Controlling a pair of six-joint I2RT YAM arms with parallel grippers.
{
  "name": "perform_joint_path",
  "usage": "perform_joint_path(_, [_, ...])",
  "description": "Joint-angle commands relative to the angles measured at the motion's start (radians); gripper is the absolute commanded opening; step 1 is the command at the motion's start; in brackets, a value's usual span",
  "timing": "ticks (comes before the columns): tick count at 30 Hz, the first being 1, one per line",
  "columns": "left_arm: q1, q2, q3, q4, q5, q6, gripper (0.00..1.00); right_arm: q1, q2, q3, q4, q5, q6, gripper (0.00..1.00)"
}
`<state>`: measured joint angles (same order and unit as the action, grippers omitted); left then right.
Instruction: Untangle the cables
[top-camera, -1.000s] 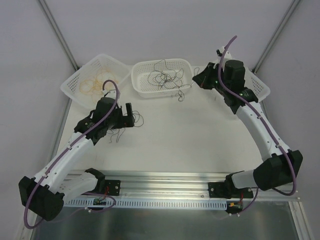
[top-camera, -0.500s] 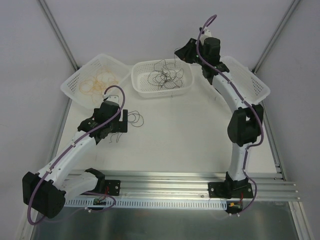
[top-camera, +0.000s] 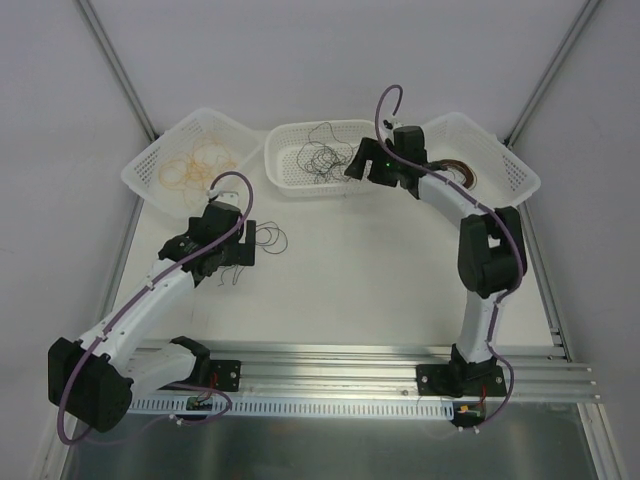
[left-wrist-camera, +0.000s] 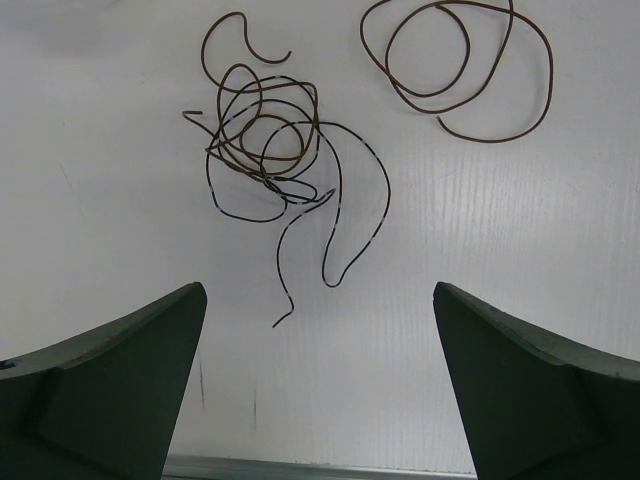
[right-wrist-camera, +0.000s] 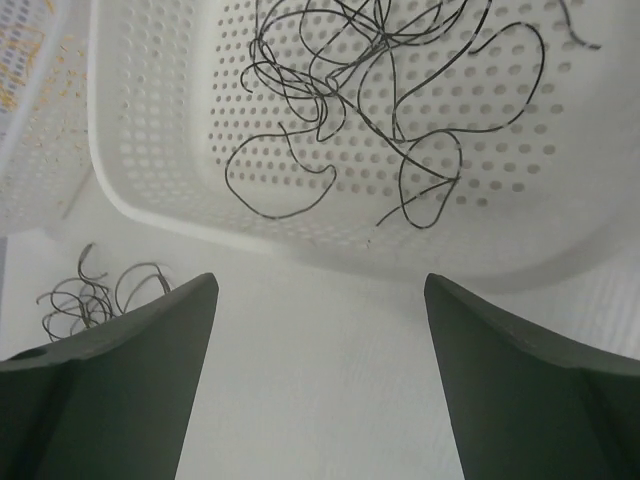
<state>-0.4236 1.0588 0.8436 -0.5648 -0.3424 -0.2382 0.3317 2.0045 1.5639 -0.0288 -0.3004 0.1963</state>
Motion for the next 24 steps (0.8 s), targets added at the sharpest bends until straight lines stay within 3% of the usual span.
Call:
perform_joint_path(1, [0.008, 0.010, 0.000, -0.009, 0.002, 0.007, 0.99, 0.024, -0.268, -0.089, -0.052, 0.064, -0.142, 0.89])
perform_joint_path(14, [0.069, 0.059, 0.008, -0.021, 0.028, -0.084, 0.99, 0.213, -0.762, -0.436, -0.263, 0.199, -0.282, 0.89])
perform_joint_path(24, [0.108, 0.167, 0.043, 0.022, 0.112, -0.315, 0.98, 0.311, -1.019, -0.677, -0.264, 0.219, -0.222, 0.88])
